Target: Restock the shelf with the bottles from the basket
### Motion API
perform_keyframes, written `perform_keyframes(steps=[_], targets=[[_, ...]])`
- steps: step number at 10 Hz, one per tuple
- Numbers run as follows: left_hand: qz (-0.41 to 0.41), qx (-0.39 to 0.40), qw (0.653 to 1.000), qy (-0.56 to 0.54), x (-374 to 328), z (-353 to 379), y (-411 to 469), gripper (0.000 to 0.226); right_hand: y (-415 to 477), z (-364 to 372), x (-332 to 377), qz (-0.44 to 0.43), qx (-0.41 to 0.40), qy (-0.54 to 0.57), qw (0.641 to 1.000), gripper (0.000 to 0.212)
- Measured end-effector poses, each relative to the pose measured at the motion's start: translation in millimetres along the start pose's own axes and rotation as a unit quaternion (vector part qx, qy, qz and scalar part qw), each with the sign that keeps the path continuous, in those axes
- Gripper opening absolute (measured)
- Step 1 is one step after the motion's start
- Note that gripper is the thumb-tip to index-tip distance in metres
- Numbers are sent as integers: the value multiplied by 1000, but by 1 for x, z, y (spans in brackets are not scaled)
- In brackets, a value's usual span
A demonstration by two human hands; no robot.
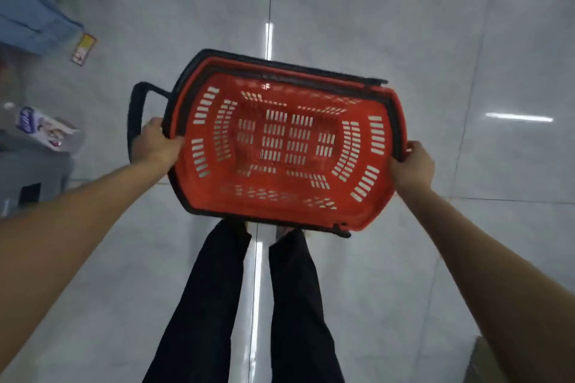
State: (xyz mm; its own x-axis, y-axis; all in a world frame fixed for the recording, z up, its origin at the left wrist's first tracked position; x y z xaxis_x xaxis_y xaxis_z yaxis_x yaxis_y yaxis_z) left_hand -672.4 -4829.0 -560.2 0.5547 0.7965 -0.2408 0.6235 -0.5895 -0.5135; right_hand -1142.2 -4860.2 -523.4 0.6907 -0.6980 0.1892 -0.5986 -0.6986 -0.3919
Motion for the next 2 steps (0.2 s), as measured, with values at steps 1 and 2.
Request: perform_keyframes(steps=[1,2], targets=[[10,-9,1000,-23,-6,13,4,34,17,25,-2,17,14,-3,1000,33],[23,0,999,-28,-22,-8,-18,39,-1,13,1,23,44,-11,999,34]])
Point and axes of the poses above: each hand's wrist, its own y-axis towards the middle knuckle, its own z-axis out of the palm, x = y × z, the point moved 4 cm from there along y, towards the middle knuckle, and after that the axes turned 13 degrees about -x, right-handed, at the moved point
